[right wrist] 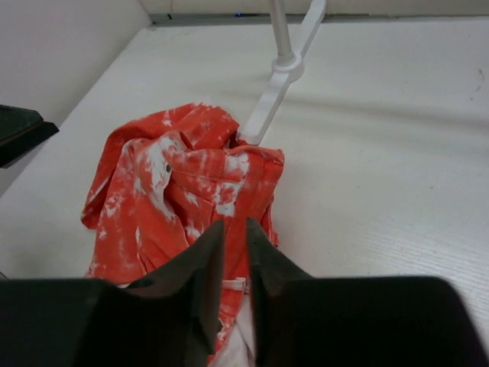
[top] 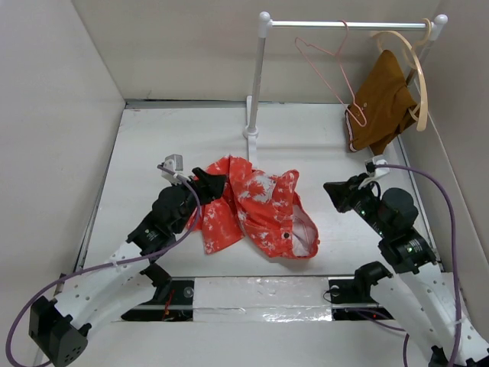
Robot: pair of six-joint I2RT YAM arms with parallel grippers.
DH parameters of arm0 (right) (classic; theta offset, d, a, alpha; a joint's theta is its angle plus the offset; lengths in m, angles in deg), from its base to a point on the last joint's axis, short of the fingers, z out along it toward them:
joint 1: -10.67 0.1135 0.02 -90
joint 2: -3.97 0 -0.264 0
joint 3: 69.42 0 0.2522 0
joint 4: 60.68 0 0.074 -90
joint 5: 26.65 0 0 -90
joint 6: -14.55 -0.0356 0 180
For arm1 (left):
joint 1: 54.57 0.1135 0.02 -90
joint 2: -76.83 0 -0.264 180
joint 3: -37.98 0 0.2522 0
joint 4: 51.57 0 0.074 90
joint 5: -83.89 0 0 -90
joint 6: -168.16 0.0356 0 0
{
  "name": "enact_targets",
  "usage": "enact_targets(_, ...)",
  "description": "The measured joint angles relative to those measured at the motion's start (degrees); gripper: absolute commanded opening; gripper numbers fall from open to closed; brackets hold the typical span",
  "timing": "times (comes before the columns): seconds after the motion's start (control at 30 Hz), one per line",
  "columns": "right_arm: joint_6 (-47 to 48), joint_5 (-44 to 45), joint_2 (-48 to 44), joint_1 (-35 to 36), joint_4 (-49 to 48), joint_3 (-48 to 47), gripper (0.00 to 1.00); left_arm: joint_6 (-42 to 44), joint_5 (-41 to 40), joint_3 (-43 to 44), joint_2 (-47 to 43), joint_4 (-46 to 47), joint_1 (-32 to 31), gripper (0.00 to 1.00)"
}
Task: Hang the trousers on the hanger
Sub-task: Flatten out the trousers at the center of the board.
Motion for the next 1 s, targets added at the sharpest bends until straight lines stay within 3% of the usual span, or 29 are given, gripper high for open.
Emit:
enact_targets(0.03,0.0,-0.4,0.5,0.0,0.0,0.3,0.0,-0.1,-0.1,-0.4,-0.5,-0.7,0.0,0.58)
enact_targets(0.23,-0.4,-2.8,3.4,0.0,-0.4,1.8,0.01,-1.9,-2.1,-2.4,-4.0,-5.2,0.0,0.34)
enact_targets(0.27,-0.4,-3.1,3.9,0.1,-0.6,1.8,0.19,-2.2,-2.6,-3.0,-4.8,-5.9,0.0,0.29)
enact_targets(0.33,-0.6,-3.9,4.6,0.4,-1.6,2.3,0.34,-3.1,-3.6,-3.9,-5.5,-8.0,0.0,0.17)
enact_targets(0.37,-0.7,-4.5,5.0,0.5,-2.1,2.4,0.52,-3.4,-4.1,-4.1,-5.5,-8.9,0.0,0.15)
enact_targets(0.43,-0.7,-5.5,6.2,0.7,-2.9,2.4,0.67,-4.2,-5.0,-4.7,-5.4,-11.0,0.0,0.14)
enact_targets(0.47,-0.4,-6.4,6.8,0.7,-4.5,2.6,0.77,-4.6,-5.3,-4.9,-5.3,-12.1,0.0,0.16)
enact_targets(0.57,-0.9,-7.8,9.1,1.4,-7.0,3.9,0.84,-5.7,-5.7,-5.7,-4.6,-13.9,0.0,0.3)
enact_targets(0.6,-0.9,-8.4,10.4,1.7,-7.7,4.2,0.84,-6.0,-5.7,-6.1,-4.1,-13.9,0.0,0.42)
enact_targets(0.77,-1.0,-9.7,18.0,4.3,-12.7,5.0,0.85,-7.1,-5.2,-7.9,-0.3,-14.3,0.0,0.67)
enact_targets(1.0,-1.6,-9.8,26.8,6.3,-20.0,5.3,0.83,-7.4,-5.0,-9.3,7.2,-12.3,0.0,0.72)
